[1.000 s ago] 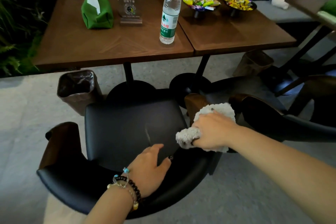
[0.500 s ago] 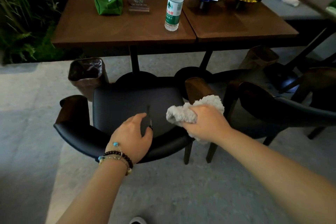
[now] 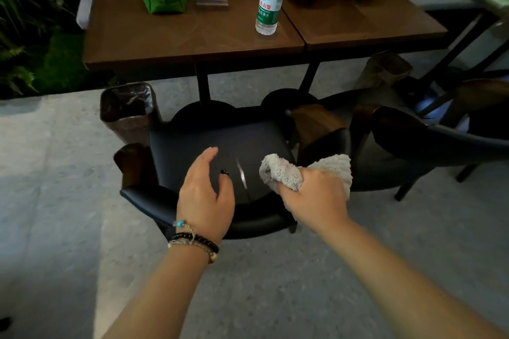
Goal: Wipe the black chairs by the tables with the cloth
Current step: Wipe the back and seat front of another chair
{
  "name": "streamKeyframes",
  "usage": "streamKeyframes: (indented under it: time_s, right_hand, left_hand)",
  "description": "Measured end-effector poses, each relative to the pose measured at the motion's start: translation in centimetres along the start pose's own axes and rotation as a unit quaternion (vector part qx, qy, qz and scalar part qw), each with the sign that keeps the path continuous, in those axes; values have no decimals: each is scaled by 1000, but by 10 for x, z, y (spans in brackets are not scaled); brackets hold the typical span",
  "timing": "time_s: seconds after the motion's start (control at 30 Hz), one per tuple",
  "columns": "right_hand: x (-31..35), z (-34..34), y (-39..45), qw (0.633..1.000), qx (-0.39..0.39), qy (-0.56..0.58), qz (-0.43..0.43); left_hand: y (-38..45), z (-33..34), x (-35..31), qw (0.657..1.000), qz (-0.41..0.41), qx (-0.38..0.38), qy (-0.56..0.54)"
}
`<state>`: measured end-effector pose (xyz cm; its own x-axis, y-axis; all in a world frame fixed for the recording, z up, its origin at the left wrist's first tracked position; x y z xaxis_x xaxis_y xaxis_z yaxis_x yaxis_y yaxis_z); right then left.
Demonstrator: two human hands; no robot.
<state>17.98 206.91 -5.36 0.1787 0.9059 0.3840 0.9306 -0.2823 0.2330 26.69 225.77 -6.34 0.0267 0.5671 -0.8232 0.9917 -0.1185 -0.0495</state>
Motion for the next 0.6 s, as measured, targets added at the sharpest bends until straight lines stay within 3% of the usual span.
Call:
streamKeyframes:
  time_s: [0.13, 0.2, 0.27, 0.37, 0.5, 0.6]
  right_hand:
    - [66, 18, -14, 999, -26, -18, 41]
    - [105, 32, -15, 999, -27, -5, 45]
    - [139, 50, -9, 998, -12, 12, 61]
    - [166, 80, 12, 992, 45, 52, 110]
    - [174, 116, 50, 969, 84, 145, 182]
    - [173, 144, 73, 937, 100, 231, 244]
  left_hand:
    - [32, -45, 43, 993, 19, 14, 120]
    - [52, -66, 70, 991, -22, 25, 131]
    - [69, -86, 99, 991, -115, 29, 66]
    - [86, -99, 138, 964, -259, 51, -35]
    - [102, -89, 156, 930, -328, 114, -121]
    - [110, -81, 157, 894, -386, 115, -195]
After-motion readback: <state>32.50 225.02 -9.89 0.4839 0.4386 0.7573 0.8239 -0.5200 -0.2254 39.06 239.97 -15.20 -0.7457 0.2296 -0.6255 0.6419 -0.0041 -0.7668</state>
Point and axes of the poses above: each hand's wrist, its own y-axis towards the middle knuckle, its own z-axis out of the palm, x = y × z, the point moved 7 cm from there along y, towards the middle knuckle, and after that the axes turned 13 degrees about -z, right-handed, at the moved point
